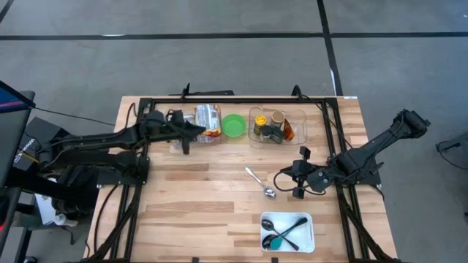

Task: Pick & Place Food Item
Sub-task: Put the silver spoon in the white bin

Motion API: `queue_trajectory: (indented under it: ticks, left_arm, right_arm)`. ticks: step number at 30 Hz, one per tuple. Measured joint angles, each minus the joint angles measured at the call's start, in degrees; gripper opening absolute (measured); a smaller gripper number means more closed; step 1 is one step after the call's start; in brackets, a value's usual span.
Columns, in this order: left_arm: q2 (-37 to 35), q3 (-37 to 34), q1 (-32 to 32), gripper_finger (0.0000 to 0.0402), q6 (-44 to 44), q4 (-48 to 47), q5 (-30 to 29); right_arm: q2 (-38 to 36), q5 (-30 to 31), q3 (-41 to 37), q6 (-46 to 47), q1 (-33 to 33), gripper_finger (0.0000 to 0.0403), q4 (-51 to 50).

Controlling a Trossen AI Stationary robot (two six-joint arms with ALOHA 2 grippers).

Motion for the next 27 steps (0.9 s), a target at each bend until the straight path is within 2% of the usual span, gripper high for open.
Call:
queue_trajectory:
  ticks: [3,9,19,27]
  left_arm:
    - [-3.3,0.0,-2.4,0.0002,0.0,0.1,2.5]
    - [-10.2,0.0,-6.6,0.0002,0.1,0.0,2.6]
    - [-18.3,0.1,-7.3,0.0002,4.9,-2.7,1.8]
    - [-22.5,0.1,-7.3,0.0002,10.8,-10.1,-8.0]
  right_arm:
    - [0.0,0.0,0.0,0.0,0.0,0.0001,0.0]
    - [0.0,0.0,0.0,0.0,0.0,0.0001,0.0]
    - [0.0,0.0,0.0,0.0,0.0,0.0001,0.0]
    - [0.0,0.0,0.0,0.0,0.0,0.0001,0.0]
